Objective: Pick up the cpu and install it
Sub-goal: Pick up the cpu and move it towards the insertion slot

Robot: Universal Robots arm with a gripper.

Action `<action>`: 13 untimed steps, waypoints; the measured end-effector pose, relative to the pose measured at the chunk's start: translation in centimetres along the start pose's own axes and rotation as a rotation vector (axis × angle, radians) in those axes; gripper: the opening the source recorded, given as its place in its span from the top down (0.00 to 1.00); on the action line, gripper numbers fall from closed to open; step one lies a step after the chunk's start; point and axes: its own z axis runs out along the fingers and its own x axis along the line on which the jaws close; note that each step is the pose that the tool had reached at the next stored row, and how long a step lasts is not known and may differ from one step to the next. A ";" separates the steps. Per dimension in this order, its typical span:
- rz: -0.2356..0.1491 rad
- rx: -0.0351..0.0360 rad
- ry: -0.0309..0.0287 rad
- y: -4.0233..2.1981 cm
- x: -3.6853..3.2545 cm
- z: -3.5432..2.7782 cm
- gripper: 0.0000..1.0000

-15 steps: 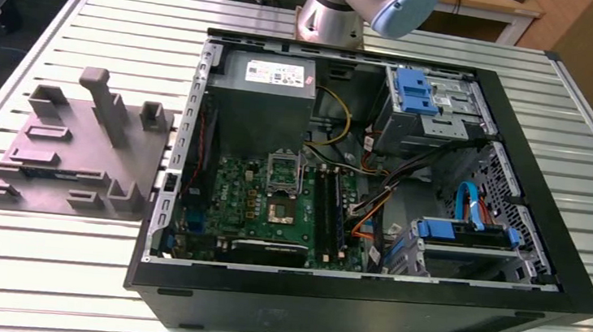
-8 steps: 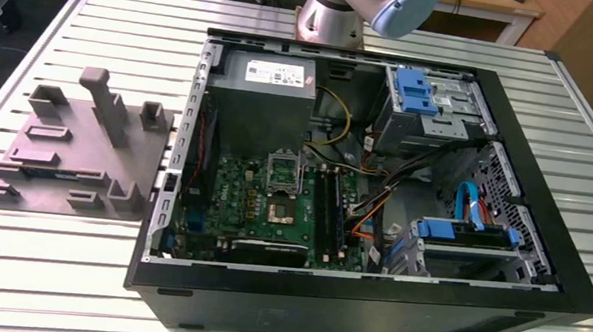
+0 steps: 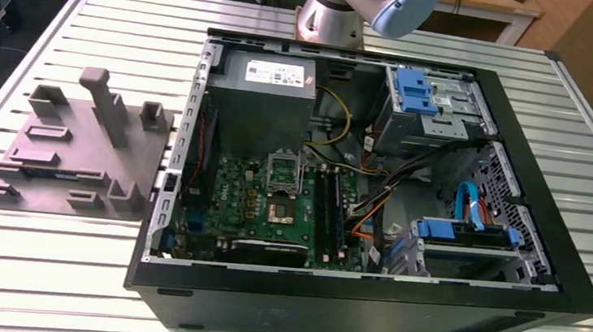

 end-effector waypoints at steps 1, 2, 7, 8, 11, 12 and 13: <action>0.000 0.0000 -0.0001 0.00 -0.03 0.00 0.53; 0.000 0.0000 -0.0001 0.00 -0.05 0.01 0.53; 0.000 0.0000 0.0000 0.00 -0.21 0.00 0.53; 0.000 0.0000 0.0001 0.00 -0.24 0.00 0.53; 0.000 0.0000 0.0000 0.00 -0.36 0.00 0.53; 0.000 -0.0001 0.0000 0.00 -0.40 0.01 0.53; 0.000 0.0000 -0.0001 0.00 -0.45 0.01 0.53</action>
